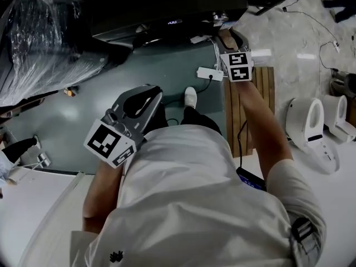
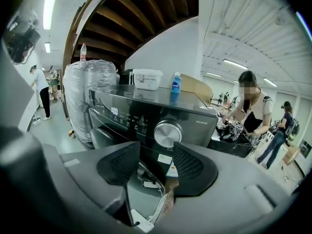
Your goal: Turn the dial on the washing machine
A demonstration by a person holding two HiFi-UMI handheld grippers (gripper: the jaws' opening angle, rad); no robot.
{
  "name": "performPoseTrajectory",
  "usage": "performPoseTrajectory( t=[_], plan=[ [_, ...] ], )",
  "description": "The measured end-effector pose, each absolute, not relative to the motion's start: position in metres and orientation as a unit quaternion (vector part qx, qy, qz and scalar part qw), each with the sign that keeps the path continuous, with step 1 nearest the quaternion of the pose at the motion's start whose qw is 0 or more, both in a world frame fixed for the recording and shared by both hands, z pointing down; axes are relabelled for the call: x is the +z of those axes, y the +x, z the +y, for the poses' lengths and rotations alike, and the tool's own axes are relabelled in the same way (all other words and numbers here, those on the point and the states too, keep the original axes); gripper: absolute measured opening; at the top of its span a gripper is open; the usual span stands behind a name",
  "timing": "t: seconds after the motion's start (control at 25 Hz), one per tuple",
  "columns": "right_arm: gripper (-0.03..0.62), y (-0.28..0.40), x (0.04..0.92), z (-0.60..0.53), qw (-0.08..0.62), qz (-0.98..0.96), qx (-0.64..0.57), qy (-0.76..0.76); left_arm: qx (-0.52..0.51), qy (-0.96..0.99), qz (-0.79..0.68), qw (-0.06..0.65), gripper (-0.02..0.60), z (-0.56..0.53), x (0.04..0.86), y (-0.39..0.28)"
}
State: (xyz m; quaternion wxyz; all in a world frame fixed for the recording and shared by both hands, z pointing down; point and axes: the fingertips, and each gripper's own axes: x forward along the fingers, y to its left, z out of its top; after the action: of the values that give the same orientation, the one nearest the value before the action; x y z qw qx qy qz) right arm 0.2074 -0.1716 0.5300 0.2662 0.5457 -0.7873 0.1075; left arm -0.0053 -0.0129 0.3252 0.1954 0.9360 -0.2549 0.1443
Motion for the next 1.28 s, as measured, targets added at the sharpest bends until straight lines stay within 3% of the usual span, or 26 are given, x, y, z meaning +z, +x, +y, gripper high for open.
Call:
performPoseTrajectory(
  t=[0.32,0.84,1.28],
  plan=[
    [0.258,0.212,0.541,-0.21,0.276,-0.775,0.097,0.561,0.146,0.931,-0.265,0.203,0.06,-0.015,0.334,-0.008],
    [0.265,0.212,0.543,-0.233,0.277,-0.763,0.096,0.576,0.156,0.929,-0.261,0.211,0.059,-0.011,0.338,-0.002],
    [0.264,0.219,0.544,-0.235,0.176,-0.756,0.193,0.601,0.155,0.93,-0.259,0.211,0.06,-0.011,0.34,-0.001]
  ],
)
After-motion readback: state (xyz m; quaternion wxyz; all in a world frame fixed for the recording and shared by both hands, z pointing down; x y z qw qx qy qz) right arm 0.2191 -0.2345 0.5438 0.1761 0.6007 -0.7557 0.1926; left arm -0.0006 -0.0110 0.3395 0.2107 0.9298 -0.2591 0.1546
